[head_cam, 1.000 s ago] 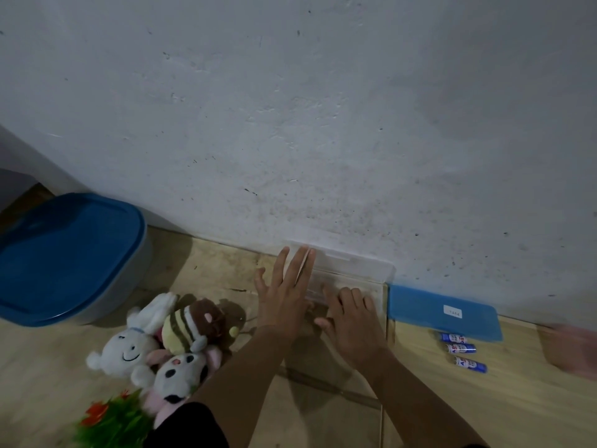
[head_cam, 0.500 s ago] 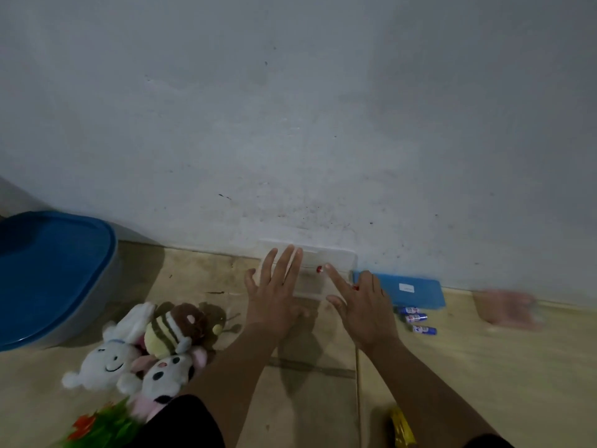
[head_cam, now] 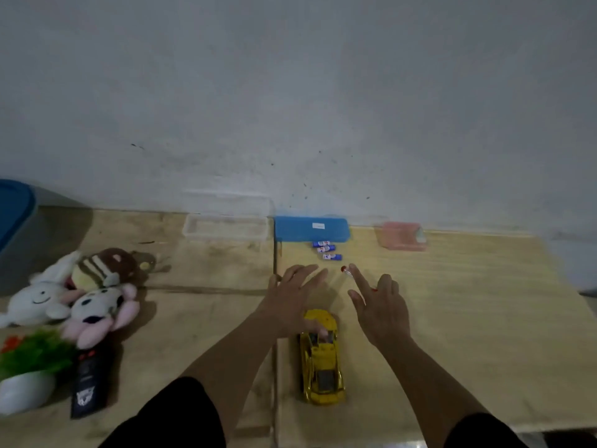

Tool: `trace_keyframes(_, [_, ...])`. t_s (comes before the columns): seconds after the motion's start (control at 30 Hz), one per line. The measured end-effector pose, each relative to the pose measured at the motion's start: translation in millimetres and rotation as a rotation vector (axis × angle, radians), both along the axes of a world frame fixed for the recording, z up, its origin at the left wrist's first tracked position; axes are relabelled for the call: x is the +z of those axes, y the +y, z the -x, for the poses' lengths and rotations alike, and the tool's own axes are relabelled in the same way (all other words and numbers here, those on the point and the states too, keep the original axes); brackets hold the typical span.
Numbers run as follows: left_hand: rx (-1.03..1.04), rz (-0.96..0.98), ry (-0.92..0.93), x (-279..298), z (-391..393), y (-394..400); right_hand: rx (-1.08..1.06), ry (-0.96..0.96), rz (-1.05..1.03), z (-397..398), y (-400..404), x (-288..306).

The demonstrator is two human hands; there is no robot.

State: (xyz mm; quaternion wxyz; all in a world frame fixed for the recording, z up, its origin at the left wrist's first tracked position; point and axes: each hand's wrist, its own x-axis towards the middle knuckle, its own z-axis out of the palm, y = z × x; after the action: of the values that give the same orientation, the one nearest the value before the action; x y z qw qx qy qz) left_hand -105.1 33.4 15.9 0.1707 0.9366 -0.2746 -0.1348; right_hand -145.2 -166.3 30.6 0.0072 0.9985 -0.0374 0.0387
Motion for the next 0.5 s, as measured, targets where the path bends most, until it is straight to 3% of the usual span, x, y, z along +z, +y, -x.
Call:
trace_keyframes(0.23, [0.194,-0.039,0.105,-15,57,-30,0.051,0.141,-0.113,46,-30,-44])
trace_keyframes(0.43, [0.342,-0.303,0.239,-7,76,-53,0.098,0.148,-0.17,63,-29,-60])
trace_keyframes(0.5, [0.39,-0.29,0.294,-8,80,-60,0.103,0.15,-0.175,63,-30,-62])
